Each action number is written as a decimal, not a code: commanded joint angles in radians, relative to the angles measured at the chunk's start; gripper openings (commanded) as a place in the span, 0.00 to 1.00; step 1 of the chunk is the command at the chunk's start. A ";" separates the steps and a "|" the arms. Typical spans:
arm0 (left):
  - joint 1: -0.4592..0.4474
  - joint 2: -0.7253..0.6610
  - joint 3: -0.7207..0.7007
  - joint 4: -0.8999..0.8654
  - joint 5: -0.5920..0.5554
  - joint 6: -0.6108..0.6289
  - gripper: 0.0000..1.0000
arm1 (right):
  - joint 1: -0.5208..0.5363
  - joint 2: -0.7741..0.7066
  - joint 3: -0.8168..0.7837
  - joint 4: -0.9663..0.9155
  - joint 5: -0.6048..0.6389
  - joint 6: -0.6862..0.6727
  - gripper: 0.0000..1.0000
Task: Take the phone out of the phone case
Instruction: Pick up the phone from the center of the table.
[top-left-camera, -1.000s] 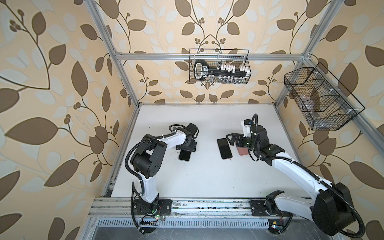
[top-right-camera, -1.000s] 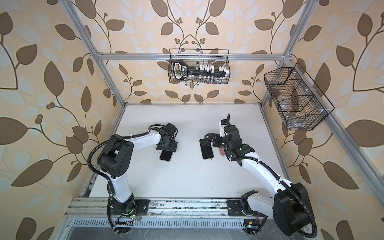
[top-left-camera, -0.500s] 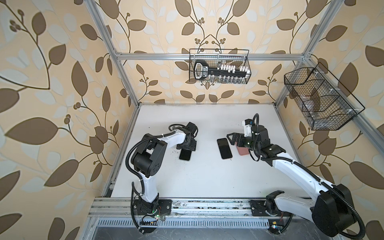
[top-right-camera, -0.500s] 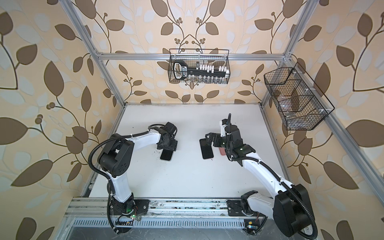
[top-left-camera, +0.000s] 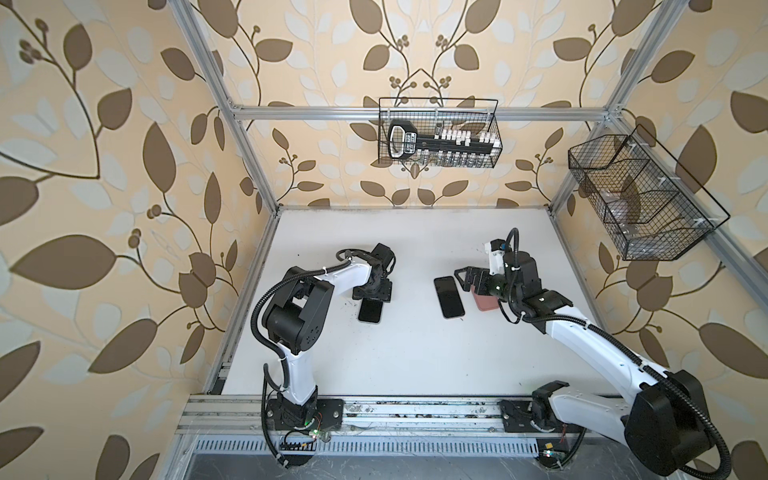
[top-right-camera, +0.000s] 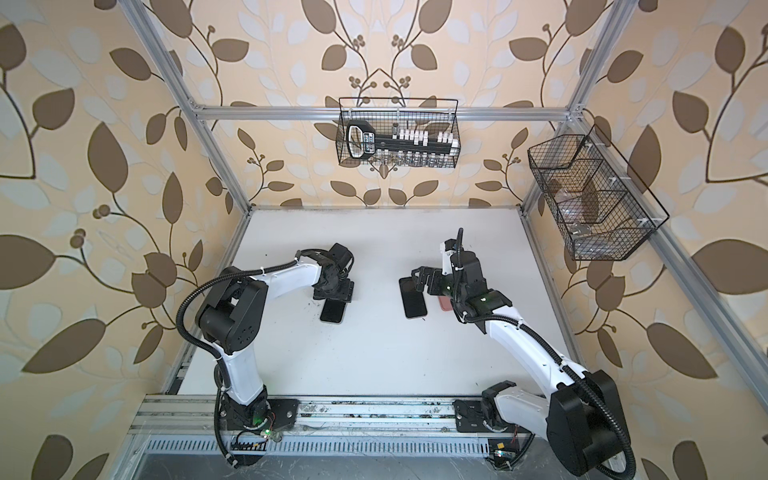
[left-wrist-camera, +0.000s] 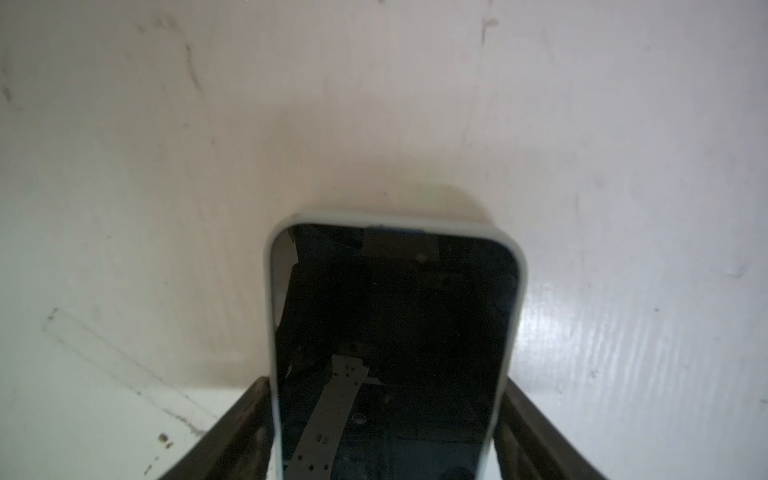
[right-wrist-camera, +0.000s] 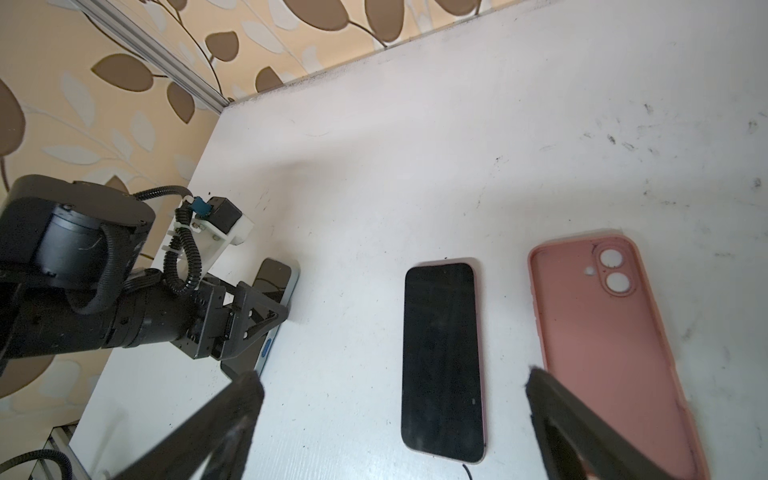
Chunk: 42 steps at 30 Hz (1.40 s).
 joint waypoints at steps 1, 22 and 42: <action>0.004 -0.046 0.052 -0.057 0.020 -0.035 0.55 | -0.005 -0.019 -0.020 -0.004 -0.013 -0.010 1.00; 0.004 -0.095 0.166 -0.137 0.089 -0.154 0.42 | -0.009 0.032 -0.052 0.082 -0.141 0.022 1.00; -0.010 -0.155 0.284 -0.190 0.201 -0.249 0.42 | 0.097 0.200 -0.092 0.277 -0.472 0.058 0.96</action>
